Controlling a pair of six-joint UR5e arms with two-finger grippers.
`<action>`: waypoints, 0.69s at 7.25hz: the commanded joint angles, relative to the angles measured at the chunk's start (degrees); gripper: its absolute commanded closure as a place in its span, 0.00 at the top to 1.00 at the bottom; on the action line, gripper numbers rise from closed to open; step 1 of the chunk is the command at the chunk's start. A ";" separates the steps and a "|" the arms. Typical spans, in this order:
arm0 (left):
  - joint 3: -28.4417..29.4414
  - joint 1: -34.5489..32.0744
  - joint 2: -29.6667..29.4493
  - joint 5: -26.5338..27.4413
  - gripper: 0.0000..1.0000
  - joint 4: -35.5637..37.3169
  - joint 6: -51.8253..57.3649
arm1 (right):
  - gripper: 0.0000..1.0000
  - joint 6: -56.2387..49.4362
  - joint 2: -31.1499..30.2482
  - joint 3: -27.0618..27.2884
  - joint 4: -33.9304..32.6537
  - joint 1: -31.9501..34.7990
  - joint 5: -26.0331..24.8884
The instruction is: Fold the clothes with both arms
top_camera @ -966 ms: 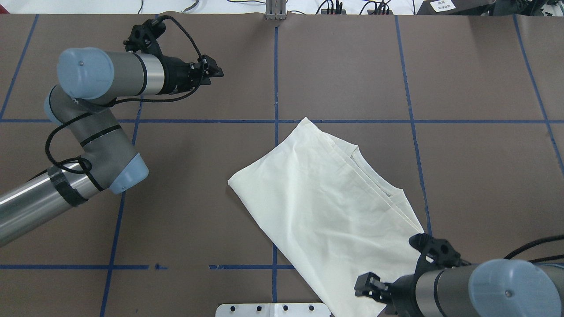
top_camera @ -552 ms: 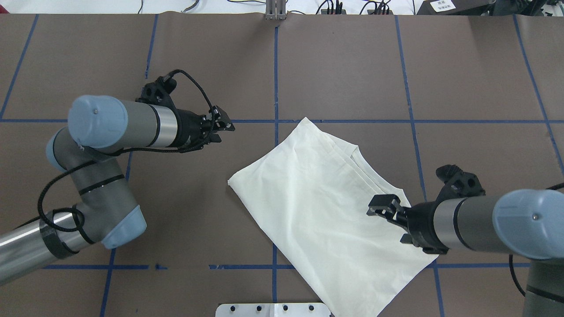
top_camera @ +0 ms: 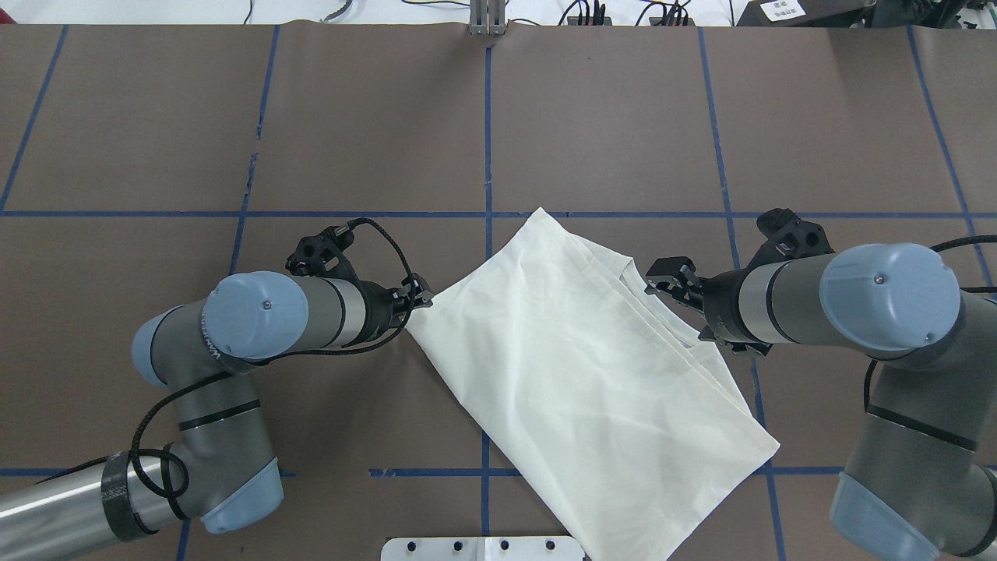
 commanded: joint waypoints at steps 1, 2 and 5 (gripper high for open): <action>0.77 2.14 -0.25 2.75 0.64 2.11 0.14 | 1.00 0.01 0.14 -0.67 0.16 0.18 -0.01; 0.95 2.15 -0.60 2.75 0.64 2.11 0.75 | 1.00 0.01 0.14 -0.75 0.16 0.09 -0.01; 2.35 2.15 -0.69 2.84 0.00 1.85 2.67 | 1.00 0.10 0.05 -0.93 0.16 0.09 -0.01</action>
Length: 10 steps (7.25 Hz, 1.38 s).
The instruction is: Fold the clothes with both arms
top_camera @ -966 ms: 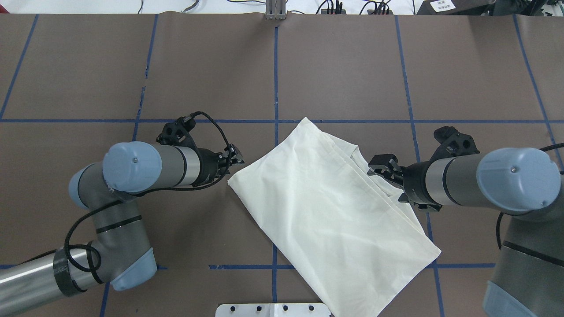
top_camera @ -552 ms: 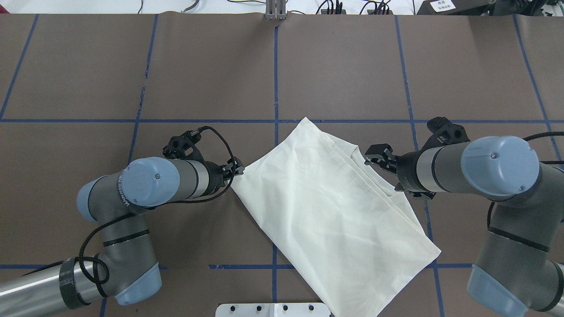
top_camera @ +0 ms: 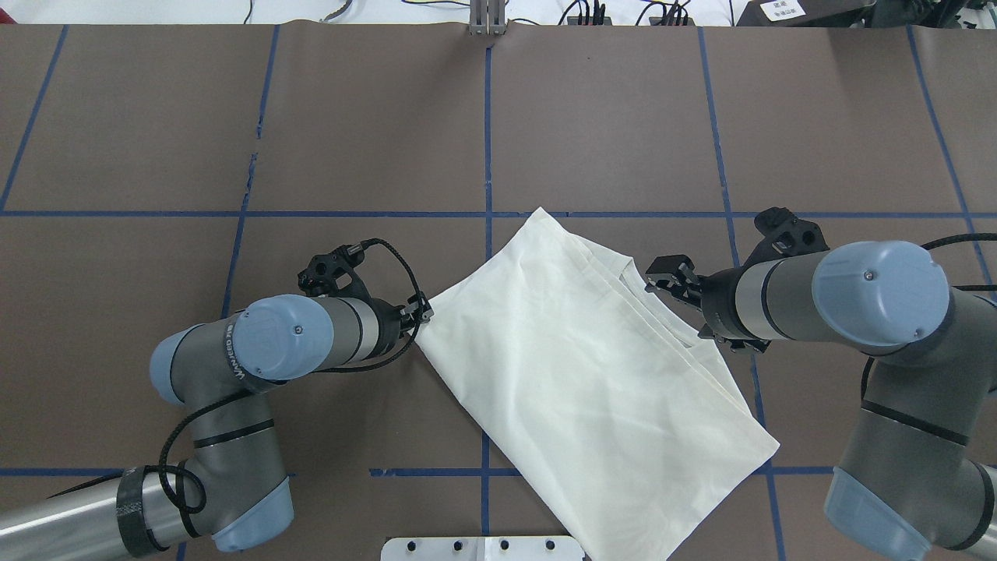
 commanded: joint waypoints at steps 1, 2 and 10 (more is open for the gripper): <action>0.74 -0.14 -0.04 0.12 0.00 -0.07 3.55 | 1.00 0.01 -0.04 -0.01 0.00 0.00 0.00; 0.74 -0.40 0.05 0.90 0.00 0.01 4.44 | 1.00 0.10 -0.04 -0.01 -0.09 0.00 0.00; 39.04 -20.88 -23.41 -0.06 0.20 -20.17 24.38 | 1.00 0.19 2.58 -0.10 -0.08 -0.96 0.00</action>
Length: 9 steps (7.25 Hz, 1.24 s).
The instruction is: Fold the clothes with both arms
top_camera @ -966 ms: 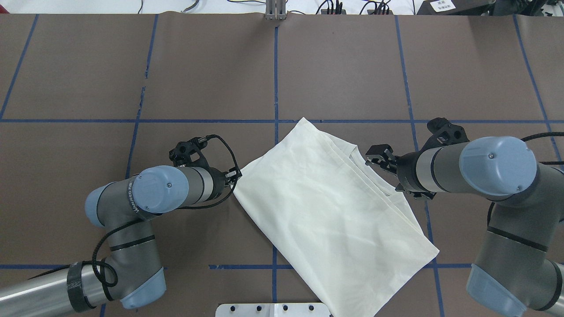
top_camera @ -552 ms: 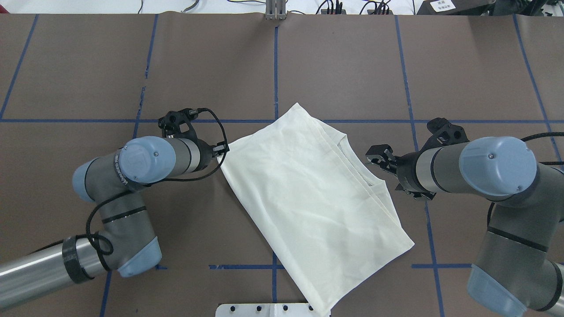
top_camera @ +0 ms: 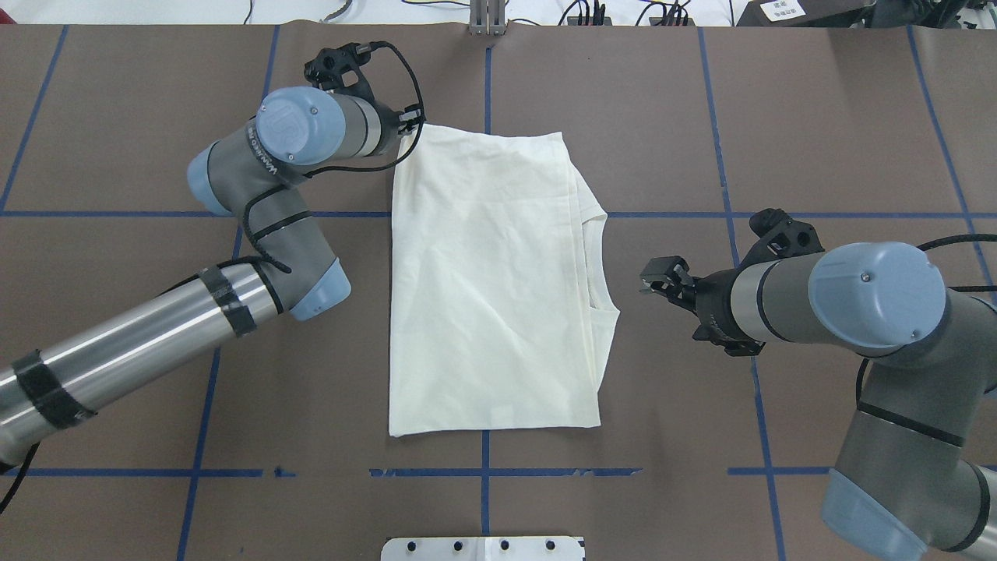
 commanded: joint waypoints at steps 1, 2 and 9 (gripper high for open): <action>6.34 -1.49 -3.00 -0.16 0.48 -4.44 2.28 | 1.00 0.42 3.57 -1.30 -0.44 -1.48 -0.62; 2.33 -1.75 -1.43 -0.16 0.51 -4.17 2.10 | 1.00 1.03 6.11 -3.57 -0.62 -2.27 -0.80; -16.96 -1.14 11.86 -7.02 0.55 -3.73 -0.27 | 0.81 9.82 13.96 -15.09 -3.70 -12.29 -8.79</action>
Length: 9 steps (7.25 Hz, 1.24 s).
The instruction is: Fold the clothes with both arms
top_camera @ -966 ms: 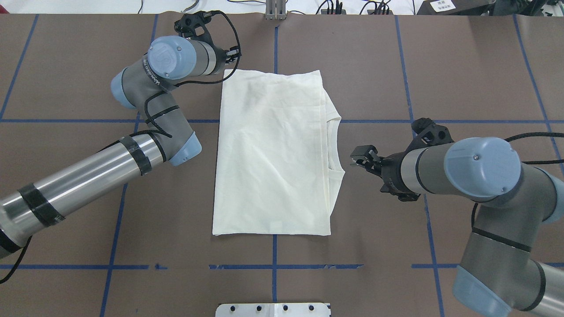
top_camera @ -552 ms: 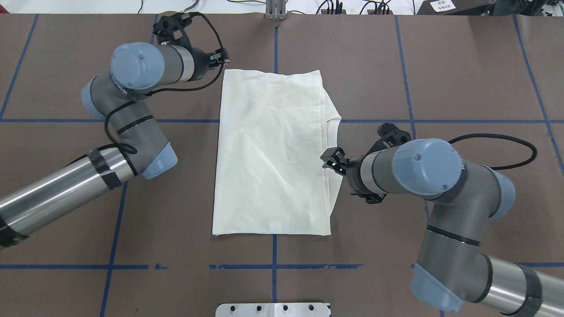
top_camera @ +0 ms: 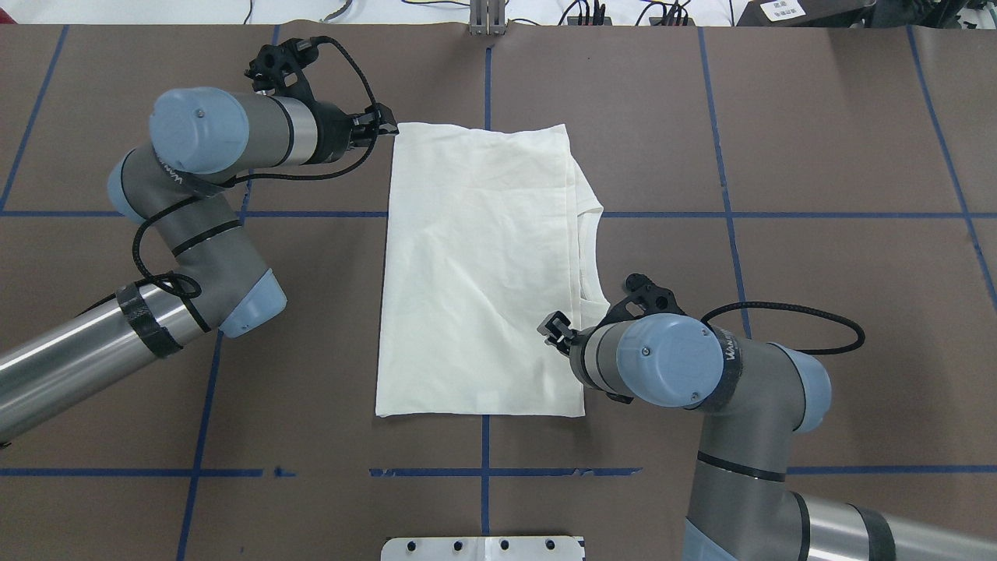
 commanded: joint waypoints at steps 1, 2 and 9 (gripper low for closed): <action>-0.14 0.15 0.04 -0.05 0.55 0.02 -0.13 | 0.75 0.23 0.17 -1.39 -0.07 -1.39 -1.00; -0.06 0.15 0.04 -0.05 0.56 -0.07 -0.13 | 0.74 0.32 -0.18 -1.31 -0.16 -1.57 -1.00; 0.03 0.15 0.04 -0.05 0.56 -0.07 -0.75 | 0.00 0.15 0.25 -0.52 -4.12 -3.06 -0.83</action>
